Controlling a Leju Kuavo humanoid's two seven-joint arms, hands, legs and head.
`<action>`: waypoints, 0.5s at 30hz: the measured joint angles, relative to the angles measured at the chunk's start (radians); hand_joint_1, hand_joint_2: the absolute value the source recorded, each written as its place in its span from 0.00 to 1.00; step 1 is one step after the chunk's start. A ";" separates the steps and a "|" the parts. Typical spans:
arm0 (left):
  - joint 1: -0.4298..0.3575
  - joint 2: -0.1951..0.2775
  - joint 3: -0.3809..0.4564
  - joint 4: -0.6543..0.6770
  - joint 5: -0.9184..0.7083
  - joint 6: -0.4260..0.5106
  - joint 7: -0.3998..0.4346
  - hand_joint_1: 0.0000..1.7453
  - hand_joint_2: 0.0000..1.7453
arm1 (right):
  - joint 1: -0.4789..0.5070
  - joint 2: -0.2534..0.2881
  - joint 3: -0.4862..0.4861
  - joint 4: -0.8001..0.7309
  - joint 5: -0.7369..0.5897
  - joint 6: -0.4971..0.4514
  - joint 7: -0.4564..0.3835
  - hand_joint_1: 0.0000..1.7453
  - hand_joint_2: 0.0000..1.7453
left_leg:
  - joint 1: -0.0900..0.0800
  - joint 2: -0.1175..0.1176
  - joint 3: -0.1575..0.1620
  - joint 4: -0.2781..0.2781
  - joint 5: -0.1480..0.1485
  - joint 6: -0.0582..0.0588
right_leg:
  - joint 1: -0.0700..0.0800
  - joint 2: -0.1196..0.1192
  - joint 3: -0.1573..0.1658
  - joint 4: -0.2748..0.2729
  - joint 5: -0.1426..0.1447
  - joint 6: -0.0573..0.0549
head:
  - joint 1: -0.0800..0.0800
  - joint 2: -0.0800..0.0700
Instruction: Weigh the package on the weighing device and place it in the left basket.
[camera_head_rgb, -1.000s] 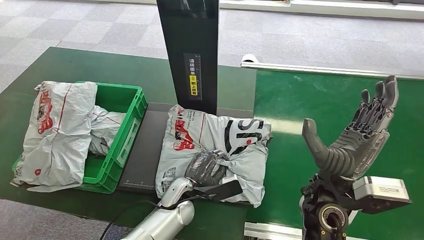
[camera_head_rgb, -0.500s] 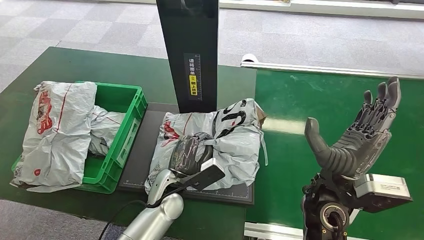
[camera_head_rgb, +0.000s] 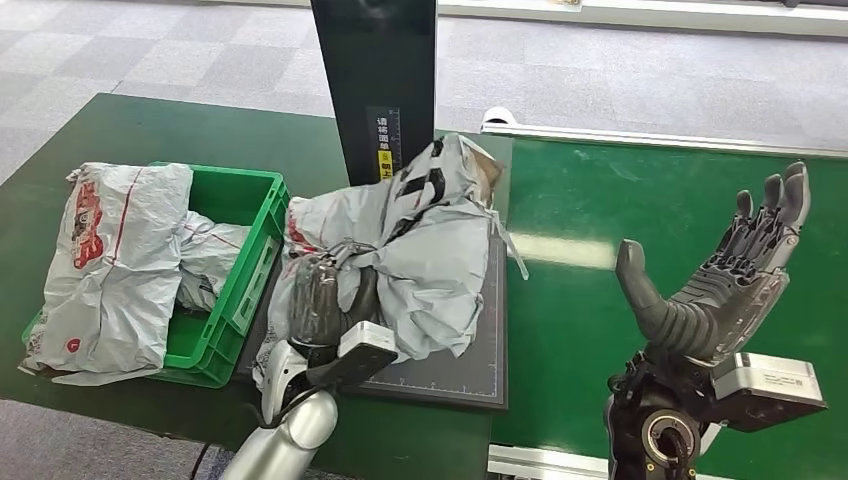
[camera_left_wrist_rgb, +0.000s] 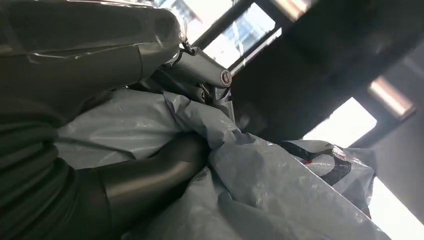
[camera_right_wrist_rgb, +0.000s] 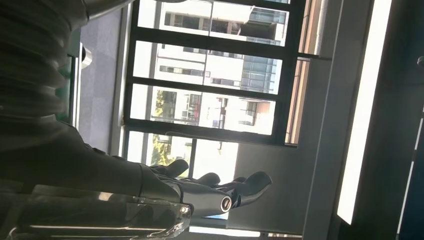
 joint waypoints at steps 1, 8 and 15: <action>0.015 0.011 0.006 -0.050 -0.011 0.028 -0.004 1.00 1.00 | 0.007 0.000 -0.002 0.000 -0.001 -0.006 -0.003 0.00 1.00 | 0.000 0.000 0.000 0.000 0.000 0.000 | 0.000 0.000 0.000 0.000 0.000 0.000 | 0.000 0.000; 0.100 0.021 0.266 -0.327 0.001 0.088 -0.167 1.00 1.00 | 0.060 -0.004 -0.013 0.000 -0.027 -0.026 -0.026 0.00 1.00 | 0.000 0.001 0.000 -0.001 0.000 -0.001 | 0.000 0.001 0.000 0.000 0.000 0.000 | 0.000 0.000; 0.086 0.023 0.651 -0.342 0.075 0.093 -0.196 1.00 1.00 | 0.076 -0.012 -0.014 0.000 -0.048 -0.049 -0.027 0.00 1.00 | 0.001 0.003 0.001 -0.001 0.000 -0.001 | 0.001 0.001 0.001 0.000 0.000 -0.001 | 0.000 0.000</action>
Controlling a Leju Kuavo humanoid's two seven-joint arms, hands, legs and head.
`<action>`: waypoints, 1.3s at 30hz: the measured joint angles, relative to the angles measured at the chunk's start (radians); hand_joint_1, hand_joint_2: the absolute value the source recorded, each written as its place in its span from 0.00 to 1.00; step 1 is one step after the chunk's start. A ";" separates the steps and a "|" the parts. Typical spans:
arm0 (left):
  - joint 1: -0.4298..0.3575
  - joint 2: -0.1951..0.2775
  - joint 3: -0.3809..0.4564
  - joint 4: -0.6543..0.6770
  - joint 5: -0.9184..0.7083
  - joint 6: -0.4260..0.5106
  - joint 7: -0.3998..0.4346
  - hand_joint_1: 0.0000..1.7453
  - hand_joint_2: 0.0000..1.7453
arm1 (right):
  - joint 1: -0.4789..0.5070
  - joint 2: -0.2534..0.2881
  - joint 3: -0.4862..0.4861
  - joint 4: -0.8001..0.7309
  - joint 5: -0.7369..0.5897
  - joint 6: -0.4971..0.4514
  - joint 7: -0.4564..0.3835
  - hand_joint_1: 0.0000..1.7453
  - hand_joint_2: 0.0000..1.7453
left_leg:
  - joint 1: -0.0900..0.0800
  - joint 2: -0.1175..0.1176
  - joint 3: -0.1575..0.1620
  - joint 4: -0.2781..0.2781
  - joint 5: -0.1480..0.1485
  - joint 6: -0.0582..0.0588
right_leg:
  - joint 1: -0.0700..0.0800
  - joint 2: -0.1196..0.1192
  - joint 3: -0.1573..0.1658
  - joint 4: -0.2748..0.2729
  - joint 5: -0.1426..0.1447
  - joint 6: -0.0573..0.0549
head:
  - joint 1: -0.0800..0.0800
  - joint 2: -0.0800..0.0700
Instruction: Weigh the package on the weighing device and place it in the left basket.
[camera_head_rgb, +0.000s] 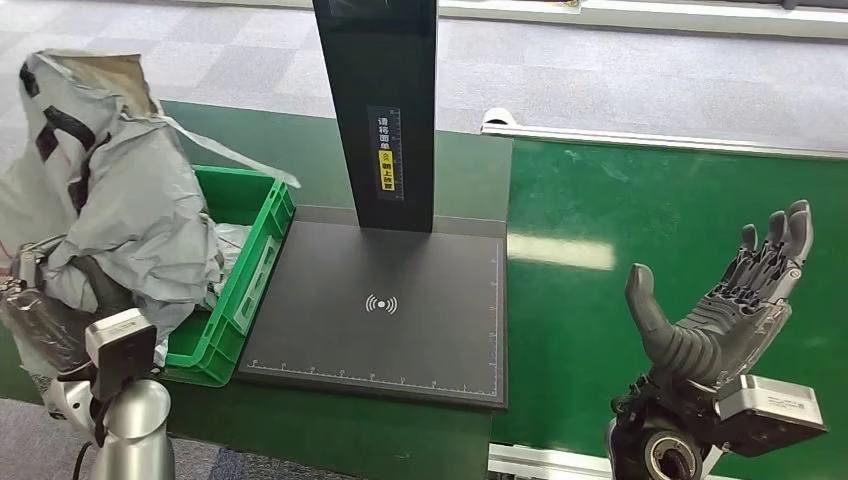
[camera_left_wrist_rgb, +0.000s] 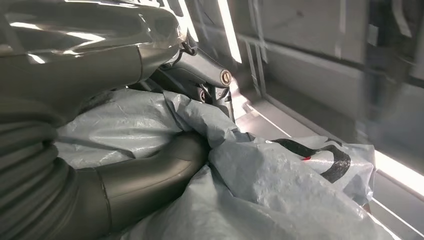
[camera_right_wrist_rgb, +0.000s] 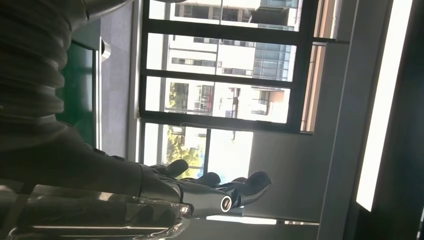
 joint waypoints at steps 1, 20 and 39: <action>-0.005 0.001 0.037 0.008 -0.035 0.000 0.012 1.00 1.00 | 0.002 -0.001 0.000 0.000 -0.004 -0.001 0.000 0.00 1.00 | 0.000 0.000 0.000 0.000 0.000 0.000 | 0.000 0.000 0.000 0.000 0.000 0.000 | 0.000 0.000; -0.228 0.211 0.118 0.570 -0.484 -0.070 0.544 0.95 1.00 | 0.005 -0.014 0.001 0.003 -0.008 0.026 0.015 0.00 1.00 | 0.001 -0.001 0.001 0.000 0.002 -0.001 | 0.001 0.000 0.001 0.001 0.001 -0.001 | 0.000 0.000; -0.651 0.309 -0.045 0.996 -0.771 -0.262 0.725 1.00 1.00 | -0.049 -0.022 0.028 0.062 -0.021 0.051 0.029 0.00 1.00 | 0.001 -0.002 -0.001 0.001 0.005 -0.001 | 0.001 -0.001 0.000 0.001 0.004 -0.003 | 0.000 0.000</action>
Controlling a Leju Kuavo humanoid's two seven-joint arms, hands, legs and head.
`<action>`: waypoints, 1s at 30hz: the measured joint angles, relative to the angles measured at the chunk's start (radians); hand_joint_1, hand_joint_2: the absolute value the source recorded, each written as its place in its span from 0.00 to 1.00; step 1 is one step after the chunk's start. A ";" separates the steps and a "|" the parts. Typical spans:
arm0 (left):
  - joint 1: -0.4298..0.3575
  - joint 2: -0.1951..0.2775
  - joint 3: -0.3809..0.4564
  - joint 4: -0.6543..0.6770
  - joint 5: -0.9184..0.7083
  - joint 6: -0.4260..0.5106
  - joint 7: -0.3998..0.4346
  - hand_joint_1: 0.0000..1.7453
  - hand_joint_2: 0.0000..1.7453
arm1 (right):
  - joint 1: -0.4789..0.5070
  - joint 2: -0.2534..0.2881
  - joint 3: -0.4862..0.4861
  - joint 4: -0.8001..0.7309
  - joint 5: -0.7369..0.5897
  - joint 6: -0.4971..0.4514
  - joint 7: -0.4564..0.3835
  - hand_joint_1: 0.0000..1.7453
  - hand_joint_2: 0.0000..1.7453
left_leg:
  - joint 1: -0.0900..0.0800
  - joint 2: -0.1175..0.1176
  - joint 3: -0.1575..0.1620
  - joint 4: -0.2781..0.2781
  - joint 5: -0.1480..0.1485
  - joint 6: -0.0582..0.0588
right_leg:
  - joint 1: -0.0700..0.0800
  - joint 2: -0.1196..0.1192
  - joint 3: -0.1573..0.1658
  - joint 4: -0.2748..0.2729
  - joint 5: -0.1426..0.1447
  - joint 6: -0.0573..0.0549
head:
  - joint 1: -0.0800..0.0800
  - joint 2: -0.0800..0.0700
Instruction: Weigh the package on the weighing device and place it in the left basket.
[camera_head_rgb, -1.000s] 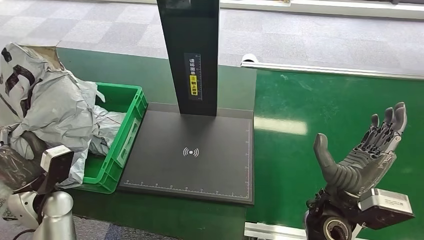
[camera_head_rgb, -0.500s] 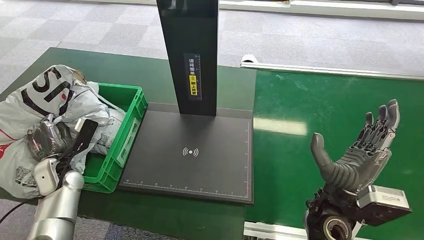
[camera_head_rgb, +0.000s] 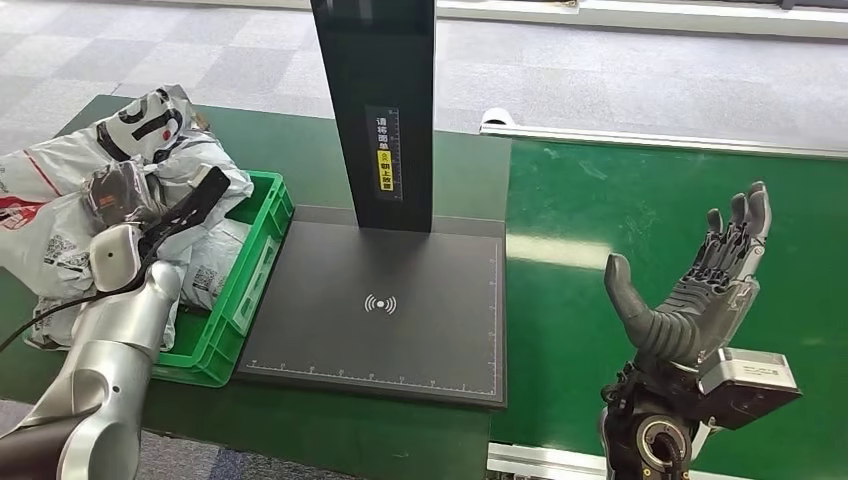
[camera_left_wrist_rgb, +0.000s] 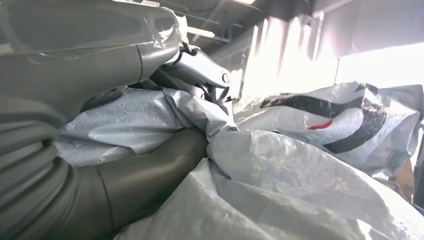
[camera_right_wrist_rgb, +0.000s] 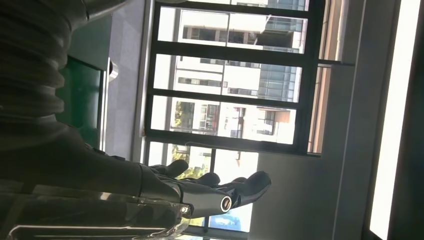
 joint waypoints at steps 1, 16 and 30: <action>-0.024 0.001 -0.008 0.026 -0.005 -0.040 0.004 1.00 1.00 | 0.000 -0.002 0.002 0.003 -0.002 0.001 0.000 0.00 1.00 | 0.000 0.000 -0.001 0.000 0.000 0.000 | 0.000 0.000 -0.001 0.000 0.000 0.000 | 0.000 0.000; -0.180 0.044 -0.060 0.214 -0.043 -0.343 0.130 1.00 1.00 | -0.011 -0.005 0.011 0.023 0.012 0.019 0.016 0.00 1.00 | 0.000 0.001 -0.002 0.000 0.000 0.000 | 0.000 0.001 -0.002 0.000 0.000 0.000 | 0.000 0.000; -0.197 0.077 -0.053 0.257 -0.020 -0.426 0.227 0.99 1.00 | -0.005 -0.005 0.009 0.029 0.017 0.015 0.021 0.00 1.00 | 0.000 0.003 -0.001 0.000 0.000 0.000 | 0.000 0.002 -0.002 0.000 0.000 0.000 | 0.000 0.000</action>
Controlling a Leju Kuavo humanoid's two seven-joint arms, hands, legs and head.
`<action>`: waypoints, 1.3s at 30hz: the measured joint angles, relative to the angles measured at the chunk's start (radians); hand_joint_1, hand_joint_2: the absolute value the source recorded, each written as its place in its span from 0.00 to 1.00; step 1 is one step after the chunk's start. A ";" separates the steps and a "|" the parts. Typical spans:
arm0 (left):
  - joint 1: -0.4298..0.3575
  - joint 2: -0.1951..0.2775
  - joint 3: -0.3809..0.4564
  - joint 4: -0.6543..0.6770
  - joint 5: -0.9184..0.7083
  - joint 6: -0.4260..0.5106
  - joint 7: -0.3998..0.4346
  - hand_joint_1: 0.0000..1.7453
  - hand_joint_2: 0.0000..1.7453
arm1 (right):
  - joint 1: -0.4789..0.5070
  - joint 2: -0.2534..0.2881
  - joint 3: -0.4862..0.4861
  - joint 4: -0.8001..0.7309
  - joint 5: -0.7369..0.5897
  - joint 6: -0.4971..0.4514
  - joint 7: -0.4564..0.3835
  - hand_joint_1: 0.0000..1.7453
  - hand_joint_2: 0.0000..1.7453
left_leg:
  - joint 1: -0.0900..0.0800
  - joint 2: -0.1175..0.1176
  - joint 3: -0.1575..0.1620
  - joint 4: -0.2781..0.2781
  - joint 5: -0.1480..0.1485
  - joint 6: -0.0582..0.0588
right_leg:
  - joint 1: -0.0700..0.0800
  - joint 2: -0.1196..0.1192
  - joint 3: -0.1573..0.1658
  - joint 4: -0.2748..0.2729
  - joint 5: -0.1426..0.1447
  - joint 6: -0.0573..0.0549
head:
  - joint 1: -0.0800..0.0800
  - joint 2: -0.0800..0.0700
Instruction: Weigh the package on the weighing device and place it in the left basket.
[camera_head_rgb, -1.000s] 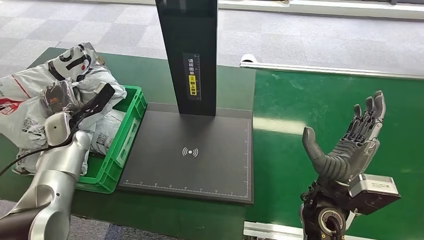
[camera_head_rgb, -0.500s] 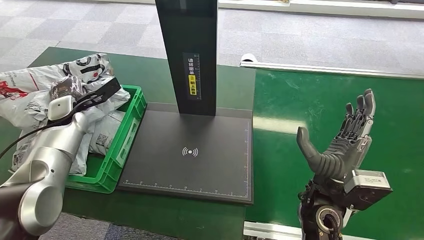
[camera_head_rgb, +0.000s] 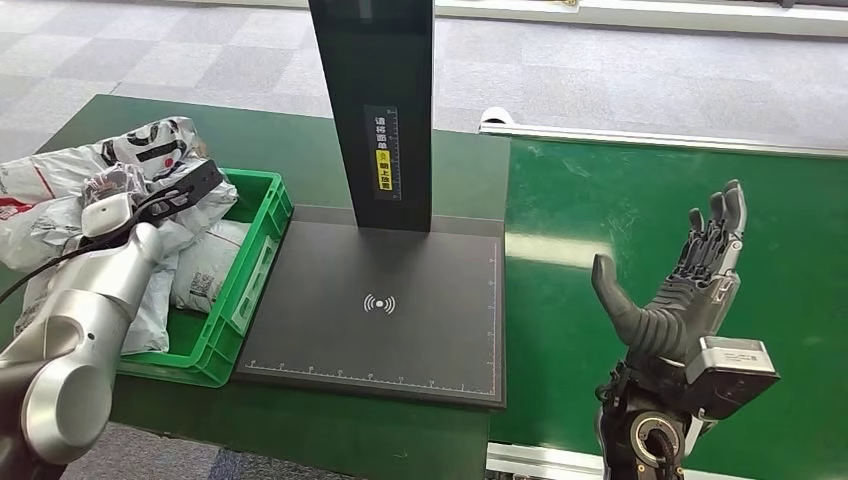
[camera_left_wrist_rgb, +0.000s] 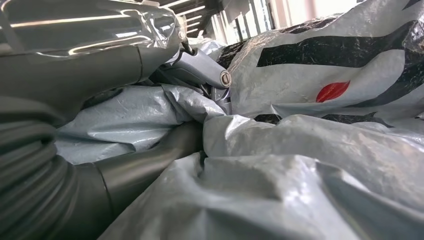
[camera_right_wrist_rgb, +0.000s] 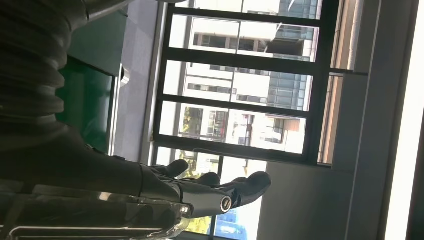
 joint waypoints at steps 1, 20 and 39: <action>0.000 0.001 0.003 0.002 0.004 0.004 0.001 0.98 1.00 | 0.003 0.000 0.000 0.000 0.001 -0.001 0.000 0.00 1.00 | 0.000 0.000 0.000 0.000 0.000 0.000 | 0.000 0.000 0.000 0.000 0.000 0.000 | 0.000 0.000; 0.020 -0.010 0.060 0.021 0.094 -0.033 -0.079 0.99 1.00 | 0.012 0.000 -0.004 0.001 0.001 -0.014 0.010 0.00 1.00 | 0.000 -0.001 0.002 0.000 0.000 0.000 | 0.000 0.000 0.002 0.000 0.000 0.000 | 0.000 0.000; 0.035 -0.029 0.072 0.037 0.128 -0.017 -0.094 0.00 1.00 | 0.015 -0.002 -0.004 0.001 -0.007 -0.023 0.012 0.00 1.00 | 0.000 -0.001 0.007 0.000 0.000 0.000 | 0.000 0.000 0.007 0.000 0.000 0.000 | 0.000 0.000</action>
